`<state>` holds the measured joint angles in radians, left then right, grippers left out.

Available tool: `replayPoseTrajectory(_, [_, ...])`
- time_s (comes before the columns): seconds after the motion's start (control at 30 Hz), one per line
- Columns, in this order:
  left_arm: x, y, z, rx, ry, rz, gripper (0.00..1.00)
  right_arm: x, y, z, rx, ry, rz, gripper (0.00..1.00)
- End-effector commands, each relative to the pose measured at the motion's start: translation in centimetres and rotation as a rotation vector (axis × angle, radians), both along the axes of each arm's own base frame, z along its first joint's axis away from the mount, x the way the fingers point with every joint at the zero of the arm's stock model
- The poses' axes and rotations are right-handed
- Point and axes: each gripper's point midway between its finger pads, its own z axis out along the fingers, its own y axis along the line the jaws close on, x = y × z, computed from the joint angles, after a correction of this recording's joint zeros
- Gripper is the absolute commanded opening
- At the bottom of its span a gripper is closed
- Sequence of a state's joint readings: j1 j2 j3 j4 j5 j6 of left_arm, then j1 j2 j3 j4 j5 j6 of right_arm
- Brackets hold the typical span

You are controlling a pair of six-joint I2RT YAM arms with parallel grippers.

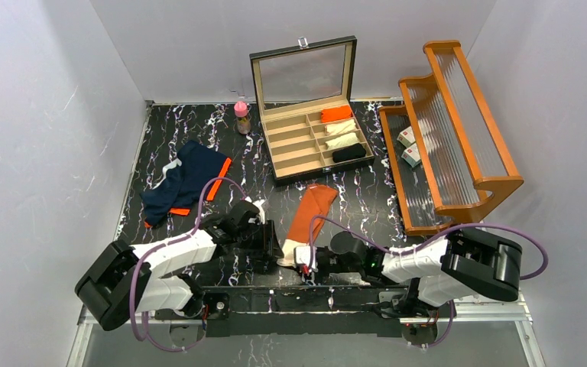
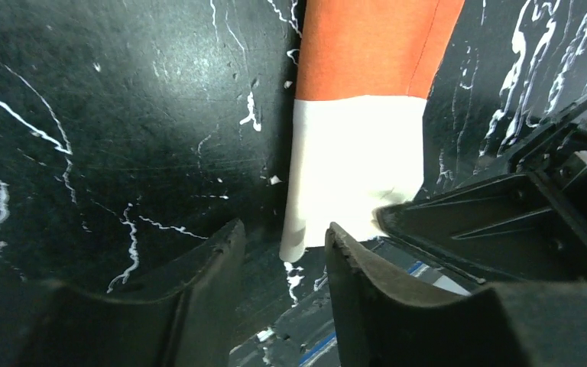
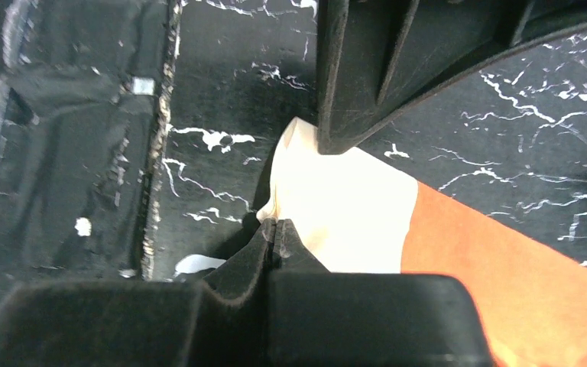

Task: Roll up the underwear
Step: Roll the underwear to the center of the board.

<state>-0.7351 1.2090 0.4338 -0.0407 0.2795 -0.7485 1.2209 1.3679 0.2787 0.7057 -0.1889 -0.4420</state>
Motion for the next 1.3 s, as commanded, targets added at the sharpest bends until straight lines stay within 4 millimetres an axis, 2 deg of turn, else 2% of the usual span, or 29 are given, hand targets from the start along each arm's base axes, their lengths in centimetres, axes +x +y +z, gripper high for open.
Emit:
replayPoseTrajectory(0.0, [-0.1, 2.0, -1.1, 0.104, 0.011, 0.038, 0.48, -1.2, 0.9, 2.5, 0.141, 0.160, -0.021, 0.01])
replayPoseTrajectory(0.2, [1.2, 0.8, 0.5, 0.051, -0.041, 0.036, 0.62, -1.4, 0.4, 3.8, 0.239, 0.292, -0.108, 0.01])
replayPoseTrajectory(0.43, [1.0, 0.4, 0.1, 0.062, -0.022, -0.010, 0.61, -0.1, -0.5, 4.2, 0.323, 0.447, -0.300, 0.01])
replayPoseTrajectory(0.63, [1.0, 0.1, 0.2, 0.039, -0.024, -0.017, 0.61, 2.1, -1.9, 3.3, 0.368, 0.614, -0.531, 0.01])
replayPoseTrajectory(0.9, [1.4, -0.6, 0.4, 0.012, -0.046, -0.037, 0.61, 2.5, -2.5, 2.0, 0.366, 0.918, -0.698, 0.01])
replayPoseTrajectory(1.1, [1.6, -0.8, 0.7, -0.001, -0.071, -0.056, 0.61, 3.4, -3.8, 0.1, 0.339, 1.146, -0.878, 0.01])
replayPoseTrajectory(1.2, [1.6, -0.9, 0.9, -0.010, -0.095, -0.076, 0.63, 3.4, -4.1, -0.2, 0.336, 1.263, -0.900, 0.01])
replayPoseTrajectory(1.27, [1.5, -0.9, 1.0, -0.015, -0.103, -0.093, 0.63, 3.3, -3.8, 0.1, 0.326, 1.265, -0.851, 0.01])
